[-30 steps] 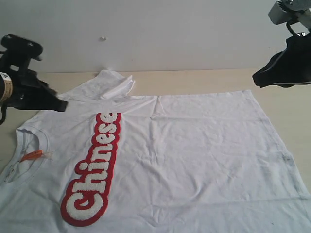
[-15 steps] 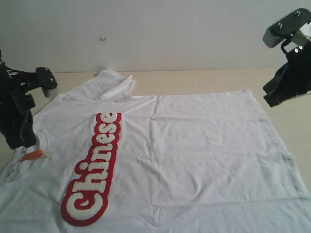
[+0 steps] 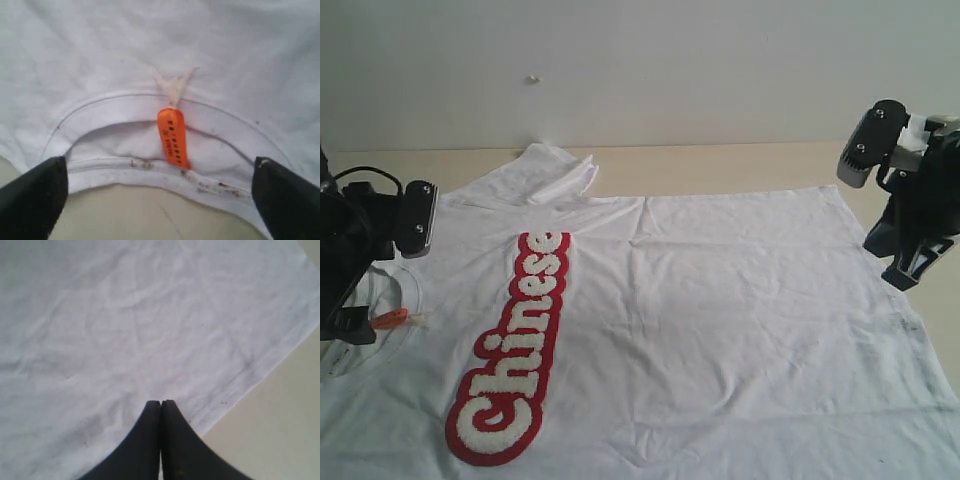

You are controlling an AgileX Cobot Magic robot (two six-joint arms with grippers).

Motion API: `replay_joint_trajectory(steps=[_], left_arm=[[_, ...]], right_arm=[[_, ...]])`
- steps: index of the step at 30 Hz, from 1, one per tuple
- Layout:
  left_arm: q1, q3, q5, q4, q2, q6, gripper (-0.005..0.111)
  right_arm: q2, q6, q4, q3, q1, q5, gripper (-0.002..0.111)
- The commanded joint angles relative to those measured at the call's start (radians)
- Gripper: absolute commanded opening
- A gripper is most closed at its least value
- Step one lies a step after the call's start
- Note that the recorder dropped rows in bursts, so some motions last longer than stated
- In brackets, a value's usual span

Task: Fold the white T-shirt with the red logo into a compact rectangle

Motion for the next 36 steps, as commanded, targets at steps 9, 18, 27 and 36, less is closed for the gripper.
replay_joint_trajectory(steps=[9,18,27,36], left_arm=[[0.048,0.012,-0.09,0.321,0.004,-0.098,0.105],[0.076,0.014,-0.014,-0.139,-0.005,0.37,0.105],[0.18,0.012,0.104,-0.189,0.041,0.451,0.105],[0.18,0.012,0.055,-0.228,0.096,0.475,0.105]], right_arm=[[0.005,-0.009,-0.009,-0.008,0.0,-0.029,0.0],[0.005,-0.009,0.007,-0.008,0.0,-0.044,0.0],[0.007,-0.025,0.015,-0.006,0.0,-0.038,0.0],[0.066,-0.24,0.004,-0.006,0.0,0.026,0.0]])
